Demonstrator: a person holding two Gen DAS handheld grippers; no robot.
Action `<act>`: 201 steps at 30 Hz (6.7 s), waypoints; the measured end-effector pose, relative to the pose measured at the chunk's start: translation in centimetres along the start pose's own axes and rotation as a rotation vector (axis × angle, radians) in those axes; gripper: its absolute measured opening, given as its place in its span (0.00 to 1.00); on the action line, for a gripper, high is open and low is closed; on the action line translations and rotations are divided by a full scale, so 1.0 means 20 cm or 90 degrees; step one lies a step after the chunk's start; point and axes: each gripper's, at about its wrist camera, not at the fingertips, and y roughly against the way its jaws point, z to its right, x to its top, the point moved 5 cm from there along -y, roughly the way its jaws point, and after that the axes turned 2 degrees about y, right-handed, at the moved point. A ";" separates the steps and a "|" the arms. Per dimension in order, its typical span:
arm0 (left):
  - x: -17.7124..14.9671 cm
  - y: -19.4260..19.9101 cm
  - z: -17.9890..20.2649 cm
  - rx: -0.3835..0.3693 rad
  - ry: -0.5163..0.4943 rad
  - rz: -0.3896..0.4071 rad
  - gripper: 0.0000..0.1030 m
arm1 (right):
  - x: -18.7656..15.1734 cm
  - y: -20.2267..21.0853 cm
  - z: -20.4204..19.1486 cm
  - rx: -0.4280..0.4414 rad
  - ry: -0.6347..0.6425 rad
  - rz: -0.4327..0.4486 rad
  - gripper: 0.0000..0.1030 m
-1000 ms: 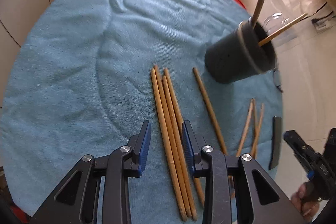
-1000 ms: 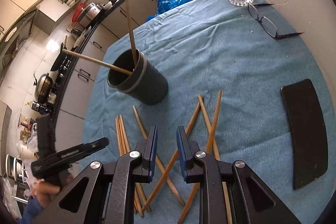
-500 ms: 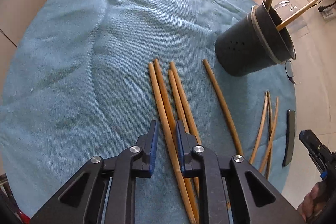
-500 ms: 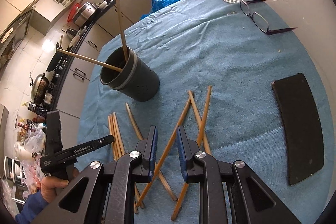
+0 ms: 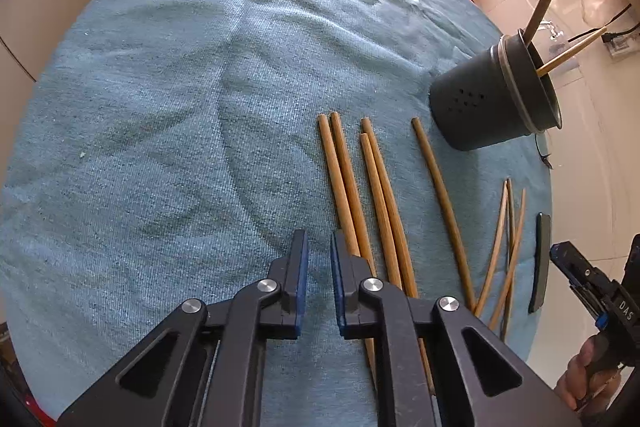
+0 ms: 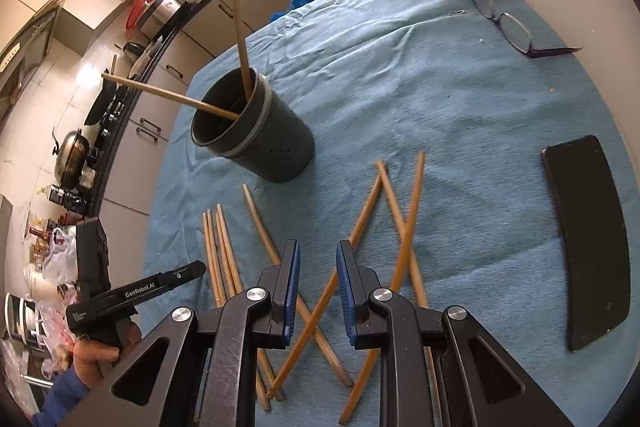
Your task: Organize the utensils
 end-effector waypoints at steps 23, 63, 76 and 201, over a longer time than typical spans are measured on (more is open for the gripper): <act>0.08 -0.05 0.01 -0.015 -0.010 -0.011 0.11 | -0.03 -0.15 -0.12 -0.010 0.028 -0.035 0.20; 0.15 -0.12 0.11 0.089 -0.016 -0.022 0.07 | -0.07 -0.56 -0.28 -0.120 0.259 -0.120 0.08; 0.04 0.05 0.10 0.070 -0.052 0.104 0.07 | -0.05 -0.54 -0.40 -0.069 0.279 -0.084 0.07; 0.35 1.05 0.81 -0.068 -0.200 0.385 0.06 | 0.54 0.80 -0.33 0.064 0.085 0.315 0.07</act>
